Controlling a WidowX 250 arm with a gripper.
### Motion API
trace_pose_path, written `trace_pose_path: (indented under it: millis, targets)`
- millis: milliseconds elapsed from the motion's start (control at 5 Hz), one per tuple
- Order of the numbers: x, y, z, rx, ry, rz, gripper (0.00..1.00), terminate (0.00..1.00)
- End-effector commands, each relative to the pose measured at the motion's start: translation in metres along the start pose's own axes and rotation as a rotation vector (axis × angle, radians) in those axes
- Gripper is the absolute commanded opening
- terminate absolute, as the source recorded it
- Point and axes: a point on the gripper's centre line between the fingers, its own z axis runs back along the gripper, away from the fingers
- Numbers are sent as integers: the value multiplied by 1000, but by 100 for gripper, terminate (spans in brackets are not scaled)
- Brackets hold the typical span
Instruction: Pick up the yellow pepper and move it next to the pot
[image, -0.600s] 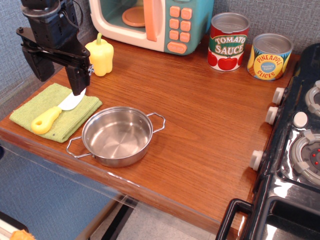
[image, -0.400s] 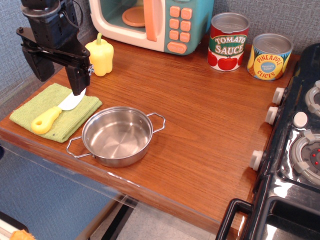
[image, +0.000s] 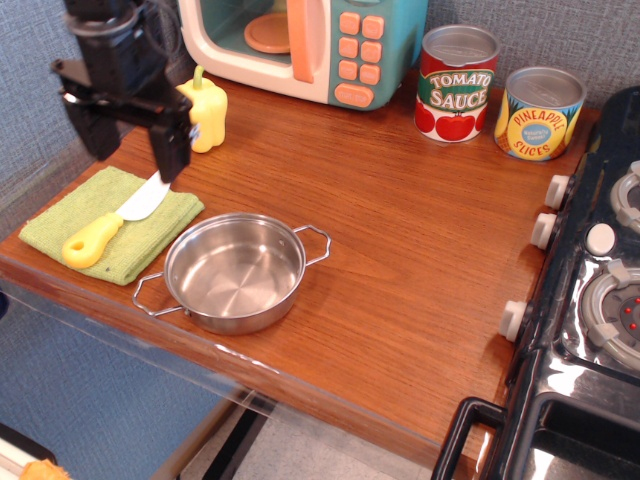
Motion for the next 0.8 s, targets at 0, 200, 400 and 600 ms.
trace_pose_path:
  millis: [0,200,400,600]
  targets:
    - [91,22,-6,54,-96,105,100,0]
    - [109,31,-16,76,-89,150,100,0]
    - [119,41,-28,92,-74,181,100,0]
    - [117,41,-38,96,-53,178,100,0]
